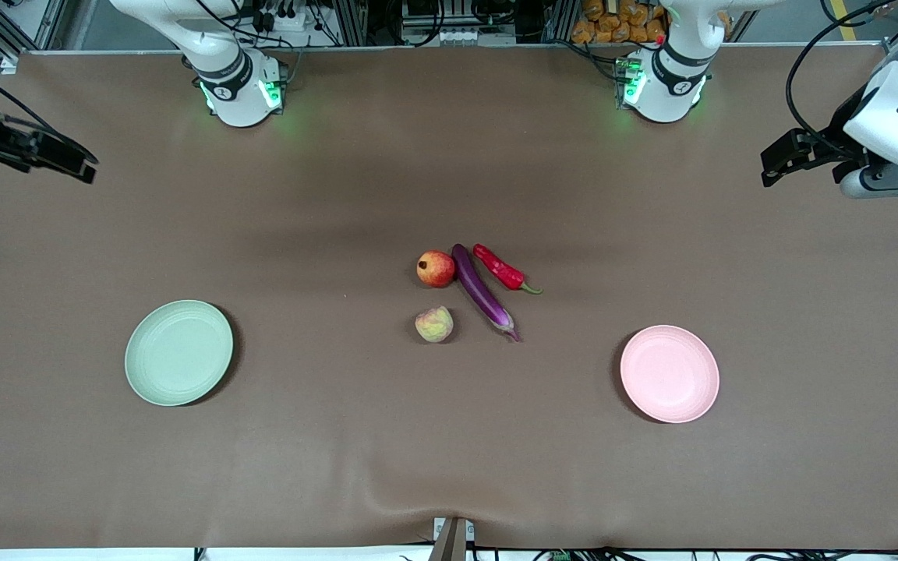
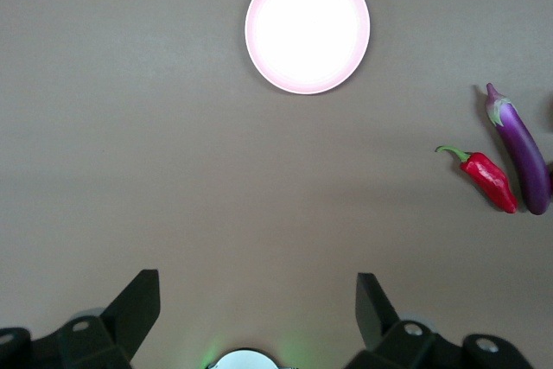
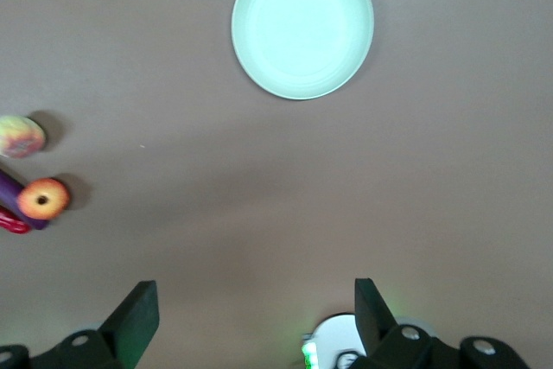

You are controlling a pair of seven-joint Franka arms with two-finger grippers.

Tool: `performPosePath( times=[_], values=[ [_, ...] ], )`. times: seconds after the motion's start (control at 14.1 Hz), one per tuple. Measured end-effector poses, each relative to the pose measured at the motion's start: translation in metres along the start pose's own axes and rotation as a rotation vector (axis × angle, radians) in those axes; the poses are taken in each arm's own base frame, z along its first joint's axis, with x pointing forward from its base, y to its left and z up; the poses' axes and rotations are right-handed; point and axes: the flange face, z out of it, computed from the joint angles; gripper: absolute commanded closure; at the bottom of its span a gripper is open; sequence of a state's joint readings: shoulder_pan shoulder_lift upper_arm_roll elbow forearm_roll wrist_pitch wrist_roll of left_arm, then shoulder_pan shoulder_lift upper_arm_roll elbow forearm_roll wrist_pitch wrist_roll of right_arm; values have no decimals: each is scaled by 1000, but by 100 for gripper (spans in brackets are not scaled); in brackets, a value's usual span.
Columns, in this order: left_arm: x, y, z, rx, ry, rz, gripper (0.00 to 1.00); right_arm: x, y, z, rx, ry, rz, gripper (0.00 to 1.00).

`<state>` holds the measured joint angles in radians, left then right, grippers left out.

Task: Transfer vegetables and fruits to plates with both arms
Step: 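Move both grippers out from rest toward the produce in the middle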

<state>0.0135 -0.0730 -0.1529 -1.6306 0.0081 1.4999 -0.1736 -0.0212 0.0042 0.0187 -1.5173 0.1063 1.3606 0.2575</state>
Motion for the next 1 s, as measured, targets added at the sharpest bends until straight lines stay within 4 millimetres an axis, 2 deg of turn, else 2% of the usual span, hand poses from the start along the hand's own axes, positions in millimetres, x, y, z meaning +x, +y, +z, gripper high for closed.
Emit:
performPosePath(
  times=[0.21, 0.43, 0.57, 0.71, 1.0],
  values=[
    [0, 0, 7, 2, -10, 0, 0, 25, -6, 27, 19, -36, 36, 0],
    [5, 10, 31, 2, 5, 16, 0, 44, -8, 48, 18, -51, 48, 0],
    [6, 36, 49, 4, 17, 52, 0, 49, -10, 55, 17, -58, 50, 0],
    [7, 71, 75, 2, 32, 51, 0, 53, -12, 58, 18, -56, 49, 0],
    [4, 147, 140, -16, 17, -76, 0, 58, -23, 68, 16, -56, 38, 0]
  ],
)
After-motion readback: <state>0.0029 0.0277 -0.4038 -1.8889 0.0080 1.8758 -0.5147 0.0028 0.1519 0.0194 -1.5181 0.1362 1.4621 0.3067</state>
